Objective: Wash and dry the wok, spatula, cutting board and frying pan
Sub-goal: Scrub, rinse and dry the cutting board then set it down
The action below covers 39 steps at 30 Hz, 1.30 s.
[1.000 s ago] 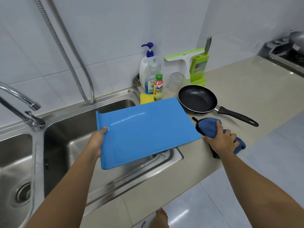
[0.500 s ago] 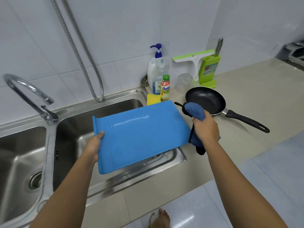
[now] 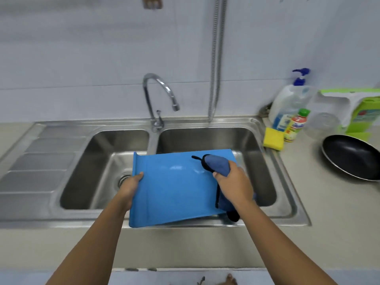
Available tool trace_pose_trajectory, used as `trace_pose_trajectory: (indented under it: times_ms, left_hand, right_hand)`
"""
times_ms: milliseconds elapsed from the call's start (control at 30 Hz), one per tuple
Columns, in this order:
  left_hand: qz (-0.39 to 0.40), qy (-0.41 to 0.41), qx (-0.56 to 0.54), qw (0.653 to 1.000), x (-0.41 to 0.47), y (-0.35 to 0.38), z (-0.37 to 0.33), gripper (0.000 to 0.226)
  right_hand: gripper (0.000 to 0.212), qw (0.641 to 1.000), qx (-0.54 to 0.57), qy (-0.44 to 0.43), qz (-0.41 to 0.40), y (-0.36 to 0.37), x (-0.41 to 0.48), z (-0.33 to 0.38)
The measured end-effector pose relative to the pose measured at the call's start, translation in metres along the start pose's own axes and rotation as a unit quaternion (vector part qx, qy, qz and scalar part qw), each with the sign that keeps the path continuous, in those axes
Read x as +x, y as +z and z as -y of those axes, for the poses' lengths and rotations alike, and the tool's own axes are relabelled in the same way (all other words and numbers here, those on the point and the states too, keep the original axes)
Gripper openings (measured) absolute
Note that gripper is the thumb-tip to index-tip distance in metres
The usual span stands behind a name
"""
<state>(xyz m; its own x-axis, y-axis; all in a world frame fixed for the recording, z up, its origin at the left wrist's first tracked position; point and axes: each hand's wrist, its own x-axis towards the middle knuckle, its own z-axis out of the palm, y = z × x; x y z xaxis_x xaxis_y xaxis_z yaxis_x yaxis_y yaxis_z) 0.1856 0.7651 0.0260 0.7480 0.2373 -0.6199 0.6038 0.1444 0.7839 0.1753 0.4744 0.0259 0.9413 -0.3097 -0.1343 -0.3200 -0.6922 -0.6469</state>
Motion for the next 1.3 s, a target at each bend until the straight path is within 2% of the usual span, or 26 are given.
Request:
trace_pose_trajectory:
  times_ms: [233,600,700,833,933,1033,1133,1233,1300]
  left_hand:
    - [-0.014,-0.037,-0.010,0.999,0.017,-0.085,0.013,0.030]
    - [0.000,-0.065,0.014,0.998,0.045,-0.135,0.027,0.028]
    - [-0.034,-0.029,0.079,0.996,0.059,-0.145,0.032,0.038]
    - [-0.091,0.057,0.229,0.968,0.065,-0.150,0.032,0.051]
    - [-0.102,0.073,0.215,0.969,0.062,-0.150,0.032,0.064]
    - [-0.096,0.062,0.158,0.981,0.063,-0.149,0.035,0.060]
    - [-0.102,0.085,0.146,0.980,0.064,-0.148,0.039,0.057]
    - [-0.114,0.118,0.184,0.969,0.064,-0.149,0.042,0.058]
    - [-0.121,0.136,0.219,0.959,0.065,-0.150,0.044,0.056]
  right_hand:
    - [0.053,0.996,-0.052,-0.027,0.068,0.074,-0.037,0.061]
    - [0.079,0.986,-0.125,-0.032,0.107,0.129,-0.076,0.084]
    - [0.084,0.982,-0.140,-0.038,0.117,0.139,-0.084,0.086]
    - [0.079,0.977,-0.175,-0.050,0.114,0.146,-0.089,0.095]
    - [0.075,0.968,-0.191,-0.093,0.135,0.158,-0.101,0.113]
    - [0.070,0.946,-0.200,-0.191,0.168,0.193,-0.125,0.144]
    - [0.063,0.927,-0.225,-0.269,0.135,0.225,-0.140,0.159]
    - [0.059,0.927,-0.213,-0.283,0.119,0.230,-0.126,0.147]
    - [0.059,0.938,-0.214,-0.252,0.100,0.218,-0.106,0.132]
